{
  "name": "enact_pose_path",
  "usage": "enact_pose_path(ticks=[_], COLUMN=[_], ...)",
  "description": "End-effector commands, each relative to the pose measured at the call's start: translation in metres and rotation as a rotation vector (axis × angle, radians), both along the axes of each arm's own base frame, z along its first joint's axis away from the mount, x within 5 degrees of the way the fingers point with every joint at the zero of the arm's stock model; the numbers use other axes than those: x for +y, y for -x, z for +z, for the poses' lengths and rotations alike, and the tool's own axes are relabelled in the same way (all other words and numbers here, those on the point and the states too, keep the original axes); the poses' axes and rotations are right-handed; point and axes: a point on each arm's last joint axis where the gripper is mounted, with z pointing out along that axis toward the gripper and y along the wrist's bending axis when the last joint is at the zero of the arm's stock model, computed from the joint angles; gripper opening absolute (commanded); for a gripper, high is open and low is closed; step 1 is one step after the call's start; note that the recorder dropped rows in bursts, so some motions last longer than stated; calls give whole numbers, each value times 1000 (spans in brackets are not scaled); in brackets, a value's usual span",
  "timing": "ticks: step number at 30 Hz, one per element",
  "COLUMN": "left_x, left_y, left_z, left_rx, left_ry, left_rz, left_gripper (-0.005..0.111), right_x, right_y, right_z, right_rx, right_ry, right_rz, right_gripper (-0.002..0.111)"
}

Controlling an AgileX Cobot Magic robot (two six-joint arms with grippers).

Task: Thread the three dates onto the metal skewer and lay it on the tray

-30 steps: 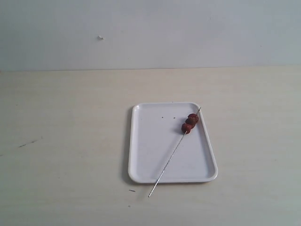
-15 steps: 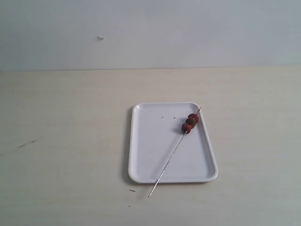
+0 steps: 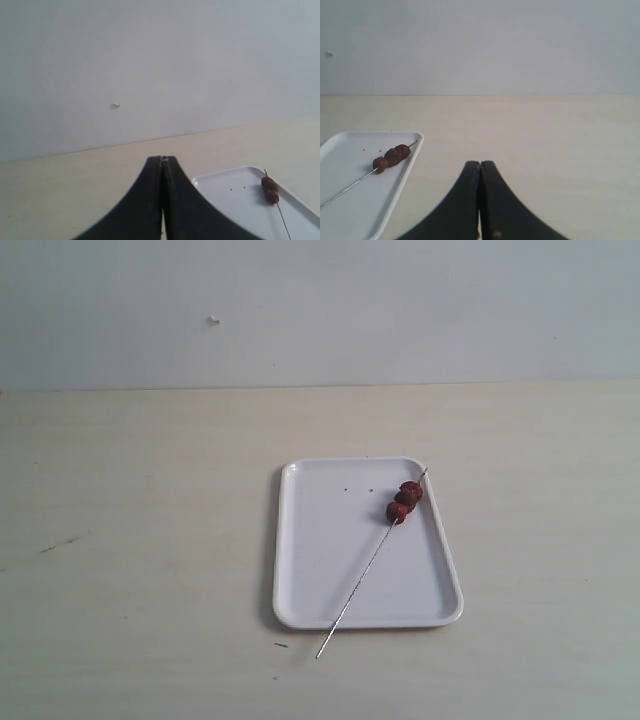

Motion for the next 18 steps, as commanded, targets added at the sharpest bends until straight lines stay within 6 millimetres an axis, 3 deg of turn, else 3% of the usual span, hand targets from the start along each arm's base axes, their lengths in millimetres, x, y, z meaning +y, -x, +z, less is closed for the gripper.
enact_pose_path(ticks=[1, 10, 18], left_x=[1, 2, 14], left_y=[0, 0, -1], left_z=[-1, -1, -23], left_rx=[8, 20, 265], left_ry=[20, 50, 37], left_rz=[16, 20, 166], left_gripper=[0, 0, 0], right_x=[0, 0, 0], right_y=[0, 0, 0], right_z=[-1, -1, -1], right_rx=[0, 0, 0], right_ry=[9, 7, 7], right_rz=[-5, -5, -5], right_gripper=[0, 0, 0])
